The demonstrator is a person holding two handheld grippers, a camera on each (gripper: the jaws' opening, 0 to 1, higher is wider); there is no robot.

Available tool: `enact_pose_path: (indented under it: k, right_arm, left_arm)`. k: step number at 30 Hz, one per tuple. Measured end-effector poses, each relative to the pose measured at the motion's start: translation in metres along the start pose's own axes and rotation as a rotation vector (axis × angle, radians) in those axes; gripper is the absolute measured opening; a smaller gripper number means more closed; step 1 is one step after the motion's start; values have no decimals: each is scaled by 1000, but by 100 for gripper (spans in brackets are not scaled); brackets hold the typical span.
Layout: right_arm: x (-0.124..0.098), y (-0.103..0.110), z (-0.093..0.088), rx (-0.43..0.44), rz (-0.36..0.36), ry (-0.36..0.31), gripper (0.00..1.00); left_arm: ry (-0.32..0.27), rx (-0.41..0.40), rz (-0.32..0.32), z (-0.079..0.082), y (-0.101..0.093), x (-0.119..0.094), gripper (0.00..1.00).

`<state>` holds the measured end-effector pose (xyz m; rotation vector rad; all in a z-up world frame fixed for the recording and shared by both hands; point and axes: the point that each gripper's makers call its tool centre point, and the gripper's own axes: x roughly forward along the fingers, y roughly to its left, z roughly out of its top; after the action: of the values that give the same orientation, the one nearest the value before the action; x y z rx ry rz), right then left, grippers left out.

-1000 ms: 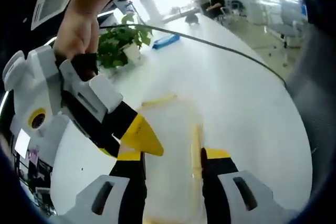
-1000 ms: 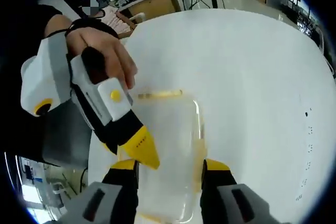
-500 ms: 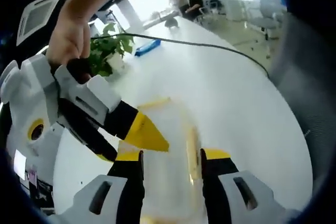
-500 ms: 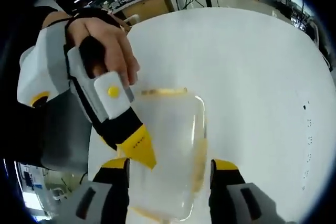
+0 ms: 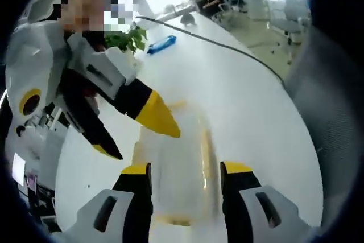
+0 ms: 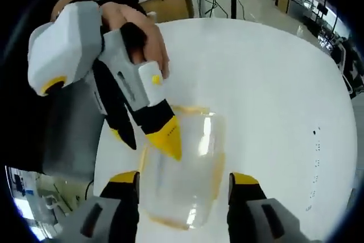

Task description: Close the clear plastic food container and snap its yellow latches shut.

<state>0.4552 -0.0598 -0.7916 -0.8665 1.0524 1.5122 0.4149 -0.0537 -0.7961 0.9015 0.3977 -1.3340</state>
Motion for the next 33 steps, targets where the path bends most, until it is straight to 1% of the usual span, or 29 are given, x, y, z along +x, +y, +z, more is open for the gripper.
enact_pose_path:
  k: [1,2,3,4,5,6,7,8,9,10,11,12,15,16,18,19,20,22,23,24,25,26,27,28,29,30,31,32,33]
  right_arm:
    - [-1,-1,-1,17,-18,-15,62]
    - [-3,-1,-1,30,-36,-24,62]
    - [-5,-1,-4,50,-63,-26,62]
    - [-5,0,-5,54,-67,-27,62]
    - [-7,-1,-10,90,-102,-24,62]
    - [-9,-2,-13,122,-129,-22,62]
    - [-10,-1,-16,147,-153,-28,62]
    - [-10,1,-16,152,-161,-41,62]
    - [-11,3,-19,185,-184,-48,62]
    - [-11,4,-20,209,-198,-58,63]
    - [-11,7,-19,216,-207,-77,63]
    - [-11,8,-21,238,-220,-83,62]
    - [-12,11,-24,281,-265,-104,61]
    - [-11,13,-24,313,-270,-116,61]
    - [-9,16,-21,305,-267,-127,61]
    - [-8,17,-22,306,-271,-117,61]
    - [-9,16,-24,302,-278,-106,61]
    - [-12,12,-25,319,-308,-109,61]
    - [-16,8,-25,372,-336,-136,61]
    - [-18,7,-24,397,-347,-156,61]
    - [-23,4,-25,407,-378,-181,62]
    - [-25,1,-25,402,-403,-189,62]
    - [-29,-3,-28,431,-457,-226,61]
    - [-30,-4,-29,462,-466,-244,61]
    - [-31,-6,-29,535,-498,-311,61]
    - [-31,-6,-29,572,-506,-347,61]
    - [-32,-6,-32,640,-533,-401,61]
    - [-32,-6,-33,669,-546,-417,61]
    - [-33,-6,-36,732,-571,-463,61]
  left_arm:
    - [4,-35,6,-1,3,-2,41]
    - [-10,-110,-10,1,3,-4,42]
    - [-14,-138,-2,1,7,-5,44]
    - [-1,-165,3,-2,11,-6,45]
    - [31,-216,7,-8,15,-8,44]
    - [53,-246,16,-12,19,-9,41]
    - [73,-303,28,-16,23,-11,41]
    - [82,-346,37,-18,26,-11,42]
    - [118,-389,55,-25,30,-14,44]
    - [103,-391,69,-24,34,-15,45]
    - [94,-442,75,-23,36,-16,44]
    - [113,-465,83,-26,38,-18,44]
    - [132,-516,88,-27,41,-20,45]
    - [126,-512,95,-24,43,-21,44]
    - [136,-503,105,-22,44,-23,47]
    - [147,-479,112,-23,46,-23,49]
    - [155,-483,111,-23,47,-23,52]
    - [164,-493,112,-24,48,-24,51]
    - [153,-512,127,-23,49,-26,49]
    - [136,-556,150,-22,52,-27,48]
    - [141,-595,175,-24,55,-29,48]
    - [146,-602,192,-27,58,-31,50]
    - [136,-636,216,-29,60,-32,53]
    - [122,-669,232,-29,62,-32,54]
    - [85,-719,252,-27,64,-32,55]
    - [56,-753,263,-25,65,-31,54]
    - [25,-797,285,-25,66,-32,54]
    - [8,-808,289,-24,67,-31,52]
    - [-51,-883,292,-20,68,-30,48]
